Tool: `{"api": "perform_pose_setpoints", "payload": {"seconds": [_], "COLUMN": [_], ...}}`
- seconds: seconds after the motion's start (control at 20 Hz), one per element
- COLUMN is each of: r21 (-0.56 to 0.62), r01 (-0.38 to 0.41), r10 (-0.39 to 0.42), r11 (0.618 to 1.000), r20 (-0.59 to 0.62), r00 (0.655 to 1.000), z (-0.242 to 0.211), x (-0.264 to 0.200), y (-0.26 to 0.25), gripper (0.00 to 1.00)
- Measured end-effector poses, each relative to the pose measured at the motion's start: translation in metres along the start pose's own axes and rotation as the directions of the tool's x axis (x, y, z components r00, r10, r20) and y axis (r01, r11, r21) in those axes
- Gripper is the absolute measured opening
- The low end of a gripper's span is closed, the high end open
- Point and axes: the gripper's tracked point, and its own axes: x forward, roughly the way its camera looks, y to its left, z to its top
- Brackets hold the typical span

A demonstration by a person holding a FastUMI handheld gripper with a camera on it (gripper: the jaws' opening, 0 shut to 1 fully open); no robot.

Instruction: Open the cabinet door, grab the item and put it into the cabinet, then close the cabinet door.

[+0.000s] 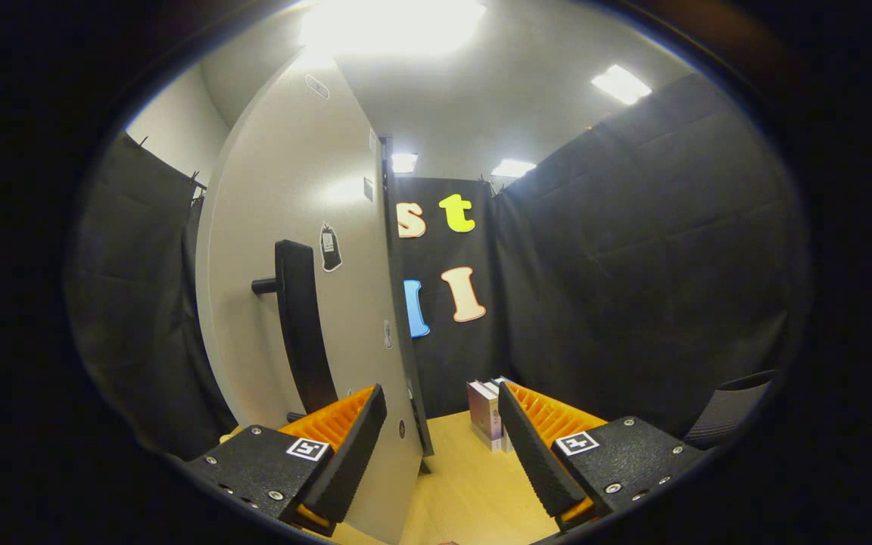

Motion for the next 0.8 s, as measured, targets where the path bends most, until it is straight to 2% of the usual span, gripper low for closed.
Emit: {"api": "perform_pose_setpoints", "payload": {"seconds": [0.8], "r21": [0.025], "r01": [-0.149], "r10": [0.15], "r11": [0.989], "r20": [-0.034], "r00": [0.988], "z": [-0.014], "x": [0.027], "y": [0.09], "gripper": [0.94]}}
